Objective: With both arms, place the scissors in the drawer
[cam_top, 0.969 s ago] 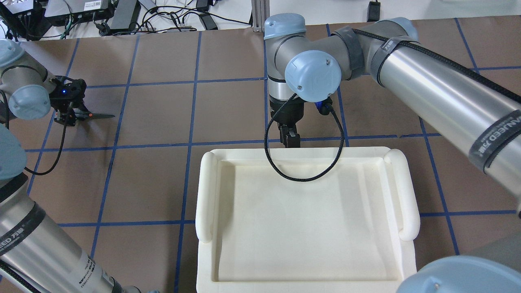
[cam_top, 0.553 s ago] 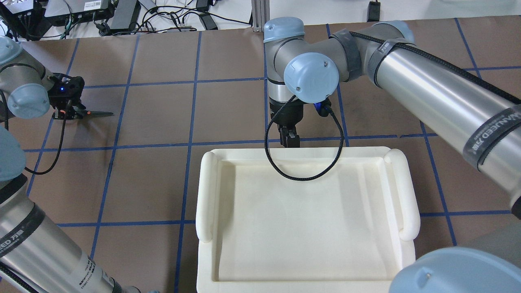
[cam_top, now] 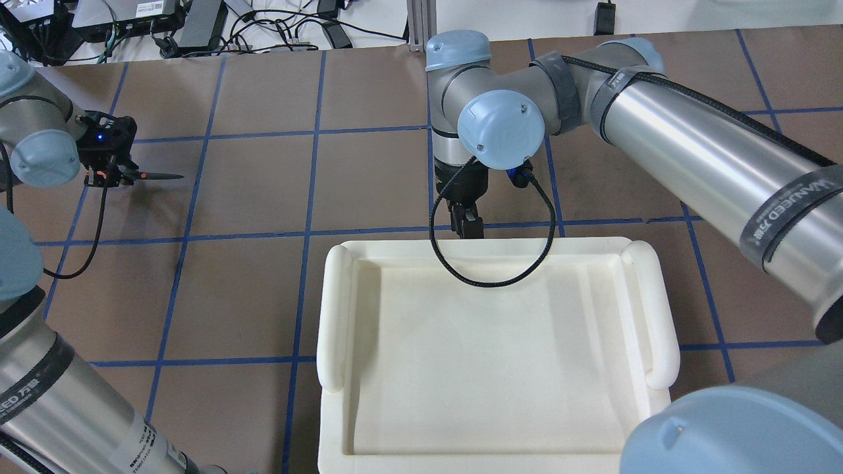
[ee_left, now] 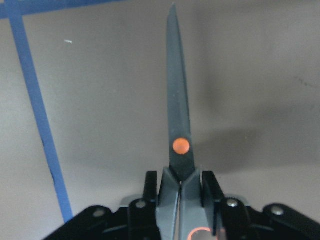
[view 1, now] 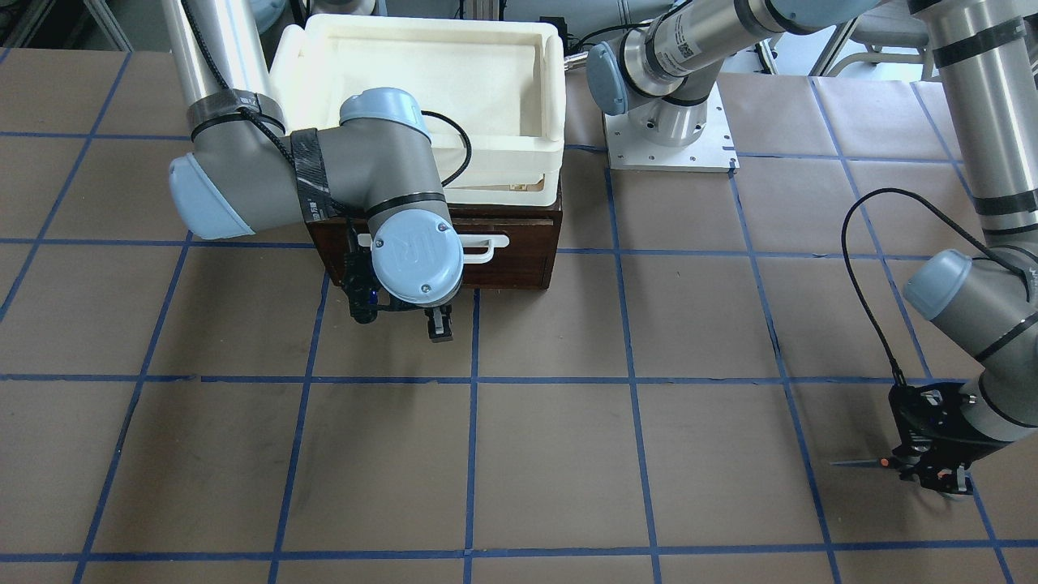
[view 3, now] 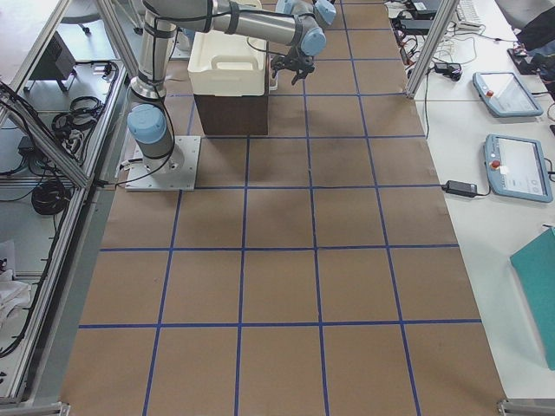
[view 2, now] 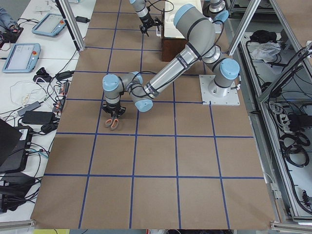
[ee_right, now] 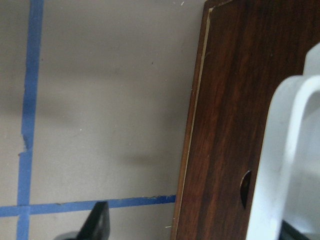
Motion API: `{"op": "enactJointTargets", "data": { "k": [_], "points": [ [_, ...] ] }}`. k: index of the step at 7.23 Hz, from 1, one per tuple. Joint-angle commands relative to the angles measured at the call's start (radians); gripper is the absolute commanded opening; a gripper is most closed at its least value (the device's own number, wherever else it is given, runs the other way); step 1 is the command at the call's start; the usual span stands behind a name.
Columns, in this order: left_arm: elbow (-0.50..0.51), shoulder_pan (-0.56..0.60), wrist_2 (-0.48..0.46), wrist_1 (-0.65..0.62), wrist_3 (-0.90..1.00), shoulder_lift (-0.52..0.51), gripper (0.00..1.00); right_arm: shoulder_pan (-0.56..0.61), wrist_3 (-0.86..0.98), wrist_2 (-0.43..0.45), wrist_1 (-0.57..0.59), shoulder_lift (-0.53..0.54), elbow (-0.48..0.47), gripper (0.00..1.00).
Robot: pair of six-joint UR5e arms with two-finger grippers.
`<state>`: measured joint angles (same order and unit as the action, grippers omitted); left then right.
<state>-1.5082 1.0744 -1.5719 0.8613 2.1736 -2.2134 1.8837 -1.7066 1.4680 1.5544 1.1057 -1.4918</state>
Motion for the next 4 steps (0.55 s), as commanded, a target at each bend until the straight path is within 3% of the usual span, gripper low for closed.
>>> {"op": "enactJointTargets", "data": {
  "k": [1, 4],
  "points": [
    [-0.012, 0.053, -0.005, 0.015, -0.049, 0.052, 0.12, -0.002, 0.024, 0.002, 0.038, 0.0, 0.014, 1.0],
    [-0.017, 0.122, -0.008, 0.12, -0.109, 0.158, 0.12, -0.005, 0.051, 0.003, 0.047, -0.01, 0.067, 1.0]
  ]
}}
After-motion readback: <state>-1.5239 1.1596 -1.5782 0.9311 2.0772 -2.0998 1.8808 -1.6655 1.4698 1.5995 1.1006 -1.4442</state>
